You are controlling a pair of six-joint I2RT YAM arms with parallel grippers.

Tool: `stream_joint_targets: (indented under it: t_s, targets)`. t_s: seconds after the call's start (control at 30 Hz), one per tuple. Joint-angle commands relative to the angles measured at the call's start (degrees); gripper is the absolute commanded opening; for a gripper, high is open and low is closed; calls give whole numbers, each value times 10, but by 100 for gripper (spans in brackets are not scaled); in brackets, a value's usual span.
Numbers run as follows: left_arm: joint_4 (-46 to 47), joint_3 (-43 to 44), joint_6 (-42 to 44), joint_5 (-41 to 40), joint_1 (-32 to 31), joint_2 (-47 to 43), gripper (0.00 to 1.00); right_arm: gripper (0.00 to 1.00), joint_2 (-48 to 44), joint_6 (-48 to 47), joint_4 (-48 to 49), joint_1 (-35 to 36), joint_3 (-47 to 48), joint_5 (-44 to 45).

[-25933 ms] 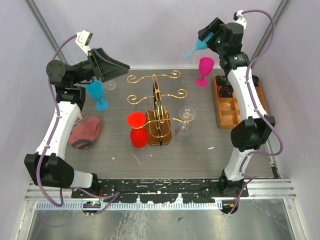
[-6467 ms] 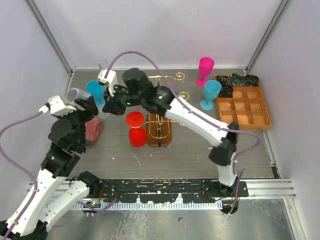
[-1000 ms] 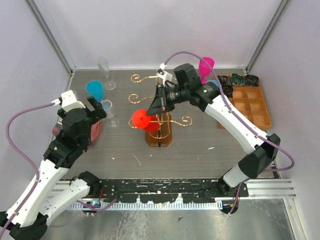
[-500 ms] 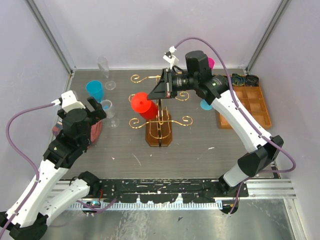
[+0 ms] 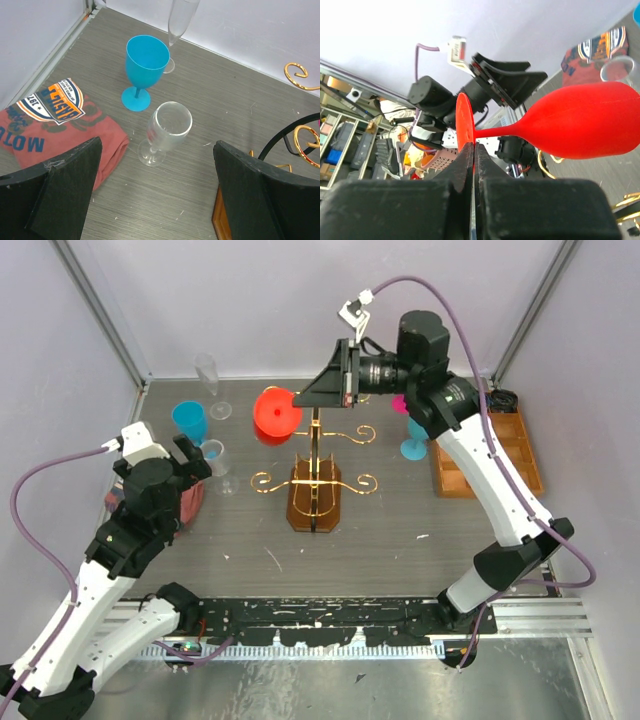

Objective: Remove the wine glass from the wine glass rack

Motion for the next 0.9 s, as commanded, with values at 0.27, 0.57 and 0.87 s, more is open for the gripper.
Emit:
stream_joint_targets:
  t_s: [0.27,0.57,0.87]
  targets:
    - [-2,14,1,-14,-1,-15,100,1,29,-138,84,-70,109,29]
    - [3,4,4,-16,-1,-14,99,1,174,-387,-33,-80,213,249]
    - [12,-7,-1,-14,-1,-13,98,1,279,-540,-4,-100,235,423]
